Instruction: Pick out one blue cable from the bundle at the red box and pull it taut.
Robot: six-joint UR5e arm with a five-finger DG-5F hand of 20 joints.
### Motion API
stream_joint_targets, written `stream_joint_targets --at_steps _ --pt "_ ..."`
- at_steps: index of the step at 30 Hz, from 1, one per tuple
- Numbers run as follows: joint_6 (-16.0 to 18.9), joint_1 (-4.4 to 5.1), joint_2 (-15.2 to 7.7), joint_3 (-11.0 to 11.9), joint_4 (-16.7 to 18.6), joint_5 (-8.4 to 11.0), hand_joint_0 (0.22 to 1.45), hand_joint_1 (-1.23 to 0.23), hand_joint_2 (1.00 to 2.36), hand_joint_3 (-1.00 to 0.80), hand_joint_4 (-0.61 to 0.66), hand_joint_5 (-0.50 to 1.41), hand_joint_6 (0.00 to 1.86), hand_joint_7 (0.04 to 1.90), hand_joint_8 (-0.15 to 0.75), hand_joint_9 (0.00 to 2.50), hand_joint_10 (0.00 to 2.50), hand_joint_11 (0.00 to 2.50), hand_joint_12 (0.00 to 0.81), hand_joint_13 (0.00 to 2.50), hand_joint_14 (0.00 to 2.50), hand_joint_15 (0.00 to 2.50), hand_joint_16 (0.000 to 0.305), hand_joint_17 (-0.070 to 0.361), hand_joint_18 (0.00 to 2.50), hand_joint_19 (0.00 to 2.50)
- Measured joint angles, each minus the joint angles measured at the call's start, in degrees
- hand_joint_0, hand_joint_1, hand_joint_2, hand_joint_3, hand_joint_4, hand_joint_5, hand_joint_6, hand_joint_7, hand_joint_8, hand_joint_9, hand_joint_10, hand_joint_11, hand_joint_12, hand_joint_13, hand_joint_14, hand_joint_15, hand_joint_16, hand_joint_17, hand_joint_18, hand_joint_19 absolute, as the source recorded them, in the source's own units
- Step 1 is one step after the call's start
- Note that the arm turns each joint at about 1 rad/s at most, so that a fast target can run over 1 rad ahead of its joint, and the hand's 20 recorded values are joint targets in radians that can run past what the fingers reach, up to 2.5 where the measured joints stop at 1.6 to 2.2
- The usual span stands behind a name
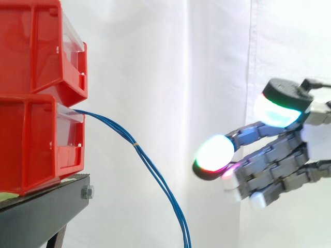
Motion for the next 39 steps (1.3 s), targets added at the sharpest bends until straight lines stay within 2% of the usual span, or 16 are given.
stream_joint_targets --at_steps 11,14,22,29,34,39 --pt "0.0 0.1 -8.4 7.6 1.1 0.12 0.48 -0.63 1.0 -0.5 0.2 -0.19 0.5 0.75 0.234 0.58 0.01 0.29 0.323 0.52 0.01 0.3 0.053 0.119 0.38 0.57" --pt "0.0 0.15 -9.7 8.8 1.8 0.16 0.48 -0.63 1.0 -0.5 0.2 -0.19 0.5 0.75 0.234 0.58 0.01 0.29 0.322 0.52 0.01 0.31 0.053 0.119 0.38 0.57" --pt "-1.0 0.48 -11.4 9.5 6.4 0.12 0.49 -0.62 1.0 -0.5 0.21 -0.19 0.5 0.75 0.238 0.6 0.01 0.3 0.326 0.53 0.01 0.31 0.053 0.119 0.39 0.58" --pt "0.6 0.73 -13.1 9.9 12.1 -0.35 0.49 -0.61 1.0 -0.5 0.21 -0.19 0.5 0.76 0.237 0.61 0.01 0.31 0.323 0.54 0.01 0.33 0.053 0.119 0.39 0.59" --pt "1.2 1.08 -14.4 9.9 13.6 -0.88 0.49 -0.6 1.0 -0.5 0.21 -0.19 0.5 0.76 0.24 0.62 0.01 0.32 0.324 0.56 0.01 0.33 0.053 0.119 0.39 0.6" --pt "3.0 1.62 -15.7 9.9 13.9 -2.98 0.52 -0.6 1.0 -0.47 0.2 -0.18 0.5 0.76 0.229 0.62 0.01 0.32 0.316 0.56 0.01 0.35 0.051 0.115 0.39 0.61"
